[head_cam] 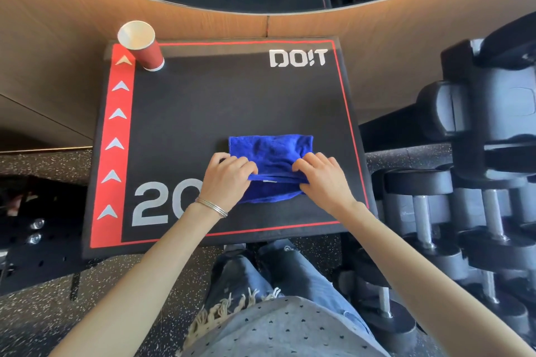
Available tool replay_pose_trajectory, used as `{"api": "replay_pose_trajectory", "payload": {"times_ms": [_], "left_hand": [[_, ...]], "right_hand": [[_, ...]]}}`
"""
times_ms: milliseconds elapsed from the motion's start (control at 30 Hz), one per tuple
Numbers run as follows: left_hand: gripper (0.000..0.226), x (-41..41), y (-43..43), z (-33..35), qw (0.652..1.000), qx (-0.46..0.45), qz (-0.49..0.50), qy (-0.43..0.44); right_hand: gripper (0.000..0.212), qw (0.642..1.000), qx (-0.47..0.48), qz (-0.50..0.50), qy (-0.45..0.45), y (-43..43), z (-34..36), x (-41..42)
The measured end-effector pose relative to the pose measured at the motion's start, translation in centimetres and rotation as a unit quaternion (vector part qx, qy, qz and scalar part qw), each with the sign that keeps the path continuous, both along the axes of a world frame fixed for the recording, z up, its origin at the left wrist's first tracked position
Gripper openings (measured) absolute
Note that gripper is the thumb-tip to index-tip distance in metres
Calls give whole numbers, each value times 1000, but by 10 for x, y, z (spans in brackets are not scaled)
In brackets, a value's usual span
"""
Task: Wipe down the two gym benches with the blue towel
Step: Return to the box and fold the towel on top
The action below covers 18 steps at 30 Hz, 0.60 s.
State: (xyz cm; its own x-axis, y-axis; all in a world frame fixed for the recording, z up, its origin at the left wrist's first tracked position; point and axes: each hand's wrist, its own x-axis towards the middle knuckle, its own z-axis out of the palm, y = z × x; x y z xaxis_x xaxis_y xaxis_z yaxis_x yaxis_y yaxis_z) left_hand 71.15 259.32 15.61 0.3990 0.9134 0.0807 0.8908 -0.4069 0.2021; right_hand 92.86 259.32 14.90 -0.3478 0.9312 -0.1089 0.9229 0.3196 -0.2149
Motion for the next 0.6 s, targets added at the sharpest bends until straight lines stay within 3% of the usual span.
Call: {"api": "replay_pose_trajectory", "payload": {"times_ms": [133, 333, 433, 500, 600], "left_hand": [[29, -5, -14, -8, 998, -21, -51, -9], [23, 2, -21, -15, 987, -145, -42, 51], [21, 6, -18, -12, 996, -81, -19, -22], [35, 10, -15, -14, 998, -57, 4, -20], [61, 11, -14, -26, 983, -166, 18, 74]], "right_hand": [[31, 996, 39, 78, 23, -9, 3, 19], [21, 997, -27, 54, 42, -24, -5, 21], [15, 995, -47, 28, 81, -20, 2, 15], [19, 995, -47, 8, 88, -15, 2, 8], [39, 993, -111, -13, 25, -9, -8, -6]]}}
